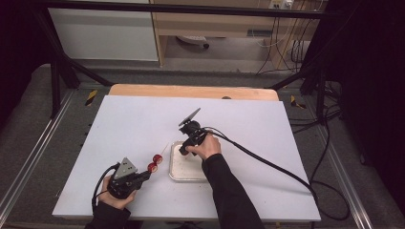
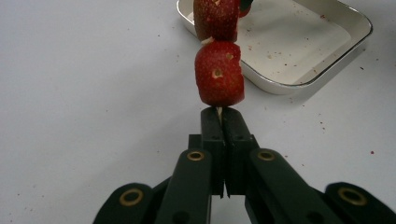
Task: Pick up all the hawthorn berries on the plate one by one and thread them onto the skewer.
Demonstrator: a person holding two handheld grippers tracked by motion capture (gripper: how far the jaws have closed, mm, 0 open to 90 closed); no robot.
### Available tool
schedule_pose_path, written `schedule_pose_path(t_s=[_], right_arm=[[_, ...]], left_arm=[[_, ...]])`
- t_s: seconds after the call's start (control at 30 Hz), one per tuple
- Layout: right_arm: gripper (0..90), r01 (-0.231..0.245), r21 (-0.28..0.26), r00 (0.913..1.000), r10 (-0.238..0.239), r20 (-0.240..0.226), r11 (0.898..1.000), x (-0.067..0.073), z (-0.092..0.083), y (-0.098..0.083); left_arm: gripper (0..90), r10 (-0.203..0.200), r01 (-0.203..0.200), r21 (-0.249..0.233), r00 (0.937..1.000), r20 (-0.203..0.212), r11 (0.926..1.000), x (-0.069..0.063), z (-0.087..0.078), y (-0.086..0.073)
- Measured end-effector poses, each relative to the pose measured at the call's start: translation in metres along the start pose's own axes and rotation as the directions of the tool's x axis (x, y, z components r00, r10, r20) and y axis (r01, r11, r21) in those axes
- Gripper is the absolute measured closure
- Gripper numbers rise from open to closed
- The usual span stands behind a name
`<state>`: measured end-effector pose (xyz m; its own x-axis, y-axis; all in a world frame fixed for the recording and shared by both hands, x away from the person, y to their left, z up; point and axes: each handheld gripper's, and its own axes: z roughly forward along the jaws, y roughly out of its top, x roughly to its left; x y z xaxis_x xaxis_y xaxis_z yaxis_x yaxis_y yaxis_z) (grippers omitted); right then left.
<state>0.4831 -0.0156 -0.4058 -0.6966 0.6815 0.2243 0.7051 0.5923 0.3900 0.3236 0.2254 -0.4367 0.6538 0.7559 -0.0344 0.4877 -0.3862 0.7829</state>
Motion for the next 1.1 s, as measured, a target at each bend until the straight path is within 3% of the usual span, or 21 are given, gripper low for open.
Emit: schedule_pose_path(t_s=[0.2, 0.6, 0.9, 1.1], right_arm=[[61.9, 0.004, -0.022, 1.0, -0.004, 0.001, 1.0, 0.006, -0.015, -0.006], [61.9, -0.045, -0.148, 0.9975, 0.037, -0.06, 0.988, 0.003, -0.044, -0.036], [61.9, -0.088, -0.238, 0.9924, 0.065, -0.104, 0.967, -0.004, -0.055, -0.061], [62.0, -0.117, -0.322, 0.9882, 0.078, -0.132, 0.939, -0.007, -0.058, -0.08]], left_arm=[[88.7, 0.006, -0.006, -0.004, 1.0, -0.001, 1.0, -0.002, 0.0, 0.001], [88.7, 0.016, -0.016, -0.006, 0.9999, 0.001, 0.9999, -0.008, 0.002, 0.002], [88.7, 0.022, -0.022, -0.011, 0.9997, 0.01, 0.9997, -0.015, 0.005, 0.004], [88.7, 0.024, -0.024, -0.018, 0.9996, 0.012, 0.9996, -0.022, 0.007, 0.006]])
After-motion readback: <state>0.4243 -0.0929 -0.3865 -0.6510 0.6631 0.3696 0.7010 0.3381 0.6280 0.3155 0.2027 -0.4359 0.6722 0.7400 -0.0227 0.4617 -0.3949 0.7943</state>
